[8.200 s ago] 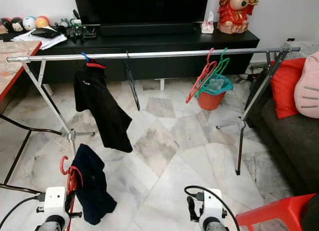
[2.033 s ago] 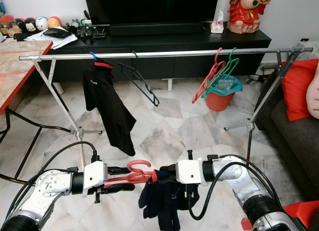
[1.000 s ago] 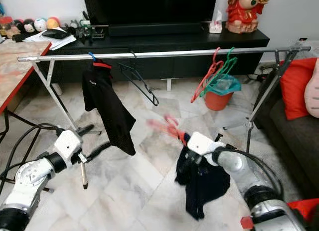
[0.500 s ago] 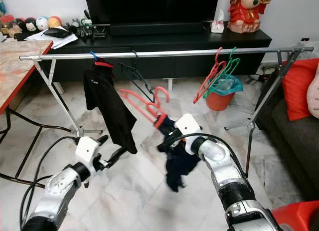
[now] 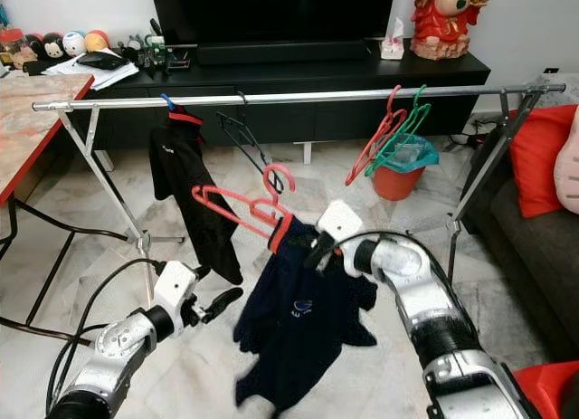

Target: Hang hanger

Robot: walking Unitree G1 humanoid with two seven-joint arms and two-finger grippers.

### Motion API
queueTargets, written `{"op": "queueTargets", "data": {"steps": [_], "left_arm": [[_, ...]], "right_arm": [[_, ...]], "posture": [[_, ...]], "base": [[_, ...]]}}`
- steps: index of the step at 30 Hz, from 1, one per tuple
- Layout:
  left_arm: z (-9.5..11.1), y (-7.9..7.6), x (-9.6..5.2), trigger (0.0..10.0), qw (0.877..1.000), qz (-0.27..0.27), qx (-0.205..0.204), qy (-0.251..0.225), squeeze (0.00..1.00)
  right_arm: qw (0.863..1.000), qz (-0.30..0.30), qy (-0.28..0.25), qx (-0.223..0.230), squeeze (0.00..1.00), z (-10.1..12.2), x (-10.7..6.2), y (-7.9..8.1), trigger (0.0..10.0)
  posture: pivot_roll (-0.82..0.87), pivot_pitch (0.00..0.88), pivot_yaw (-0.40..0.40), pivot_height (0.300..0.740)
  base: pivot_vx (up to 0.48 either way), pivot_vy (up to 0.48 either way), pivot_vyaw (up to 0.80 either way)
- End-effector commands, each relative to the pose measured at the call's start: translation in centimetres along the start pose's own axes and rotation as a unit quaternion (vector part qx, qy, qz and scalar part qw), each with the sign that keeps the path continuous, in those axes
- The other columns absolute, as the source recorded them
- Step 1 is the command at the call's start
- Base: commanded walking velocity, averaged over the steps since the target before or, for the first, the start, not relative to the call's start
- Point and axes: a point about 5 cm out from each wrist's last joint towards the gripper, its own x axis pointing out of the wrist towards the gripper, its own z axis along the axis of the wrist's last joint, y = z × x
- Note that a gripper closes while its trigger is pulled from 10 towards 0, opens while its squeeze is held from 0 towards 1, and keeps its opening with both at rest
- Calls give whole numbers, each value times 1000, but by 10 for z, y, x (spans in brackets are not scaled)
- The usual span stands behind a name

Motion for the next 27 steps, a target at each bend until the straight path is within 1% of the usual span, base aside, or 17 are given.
{"op": "queueTargets", "data": {"steps": [1,3,5,6,7,9,12,13,14,15,16,19,22,23,24,26,27], "left_arm": [[-2,-5,4,10000,1000,-10,21,9,0],[-4,-9,6,10000,999,-22,46,20,0],[-6,-11,7,10000,998,-21,52,24,0],[-7,-11,8,10000,998,-20,58,27,0],[-8,-11,9,10000,997,-17,64,31,1000],[-9,-11,9,10000,997,-14,67,33,1000],[-9,-9,9,10000,995,-1,97,36,1000],[-9,-9,9,10000,995,-1,97,36,1000],[-8,-8,9,10000,993,8,111,35,1000],[-5,-6,10,10000,989,23,140,32,1000],[-5,-6,11,10000,988,25,149,32,1000],[-3,-3,11,10000,977,41,209,30,1000],[0,0,11,10000,968,63,242,22,1000],[0,2,11,10000,962,75,262,23,0],[-1,5,9,10000,951,90,294,25,0],[-4,3,9,10000,946,85,311,30,0],[-7,-1,8,10000,943,73,323,34,0]], "right_arm": [[999,3,-50,-10,0,27,8,-1,10000],[998,10,-65,-9,0,36,14,3,10000],[997,14,-75,-4,0,43,19,7,10000],[996,25,-85,-5,0,50,24,14,10000],[995,34,-94,-1,0,54,26,18,10000],[994,38,-98,3,0,55,26,20,10000],[993,56,-104,10,0,61,28,28,10000],[993,56,-104,10,0,61,28,28,10000],[993,64,-104,7,0,62,28,30,10000],[992,75,-98,2,0,63,28,33,10000],[993,76,-95,1,0,64,27,33,10000],[993,78,-87,-1,0,65,27,33,10000],[993,82,-84,-4,0,67,26,34,10000],[993,85,-84,-7,0,68,26,35,10000],[992,89,-85,-4,0,71,25,37,10000],[992,93,-86,-3,0,75,26,39,10000],[991,98,-87,-5,0,76,27,41,10000]], "posture": [[-74,0,36,740],[-76,0,38,740],[-80,0,41,740],[-76,0,38,740],[-76,0,38,740],[-76,0,38,740],[-79,0,37,740],[-79,0,37,740],[-77,0,34,740],[-77,0,34,740],[-78,0,32,740],[-81,0,32,740],[-78,0,30,740],[-78,0,30,740],[-79,0,32,740],[-79,0,32,740],[-79,0,32,740]], "base": [[0,0,0],[0,0,0],[0,0,0],[0,0,0],[0,0,0],[0,0,0],[0,0,0],[0,0,0],[0,0,0],[0,0,0],[0,0,0],[0,0,0],[0,0,0],[0,0,0],[0,0,0],[0,0,0],[0,0,0]]}}
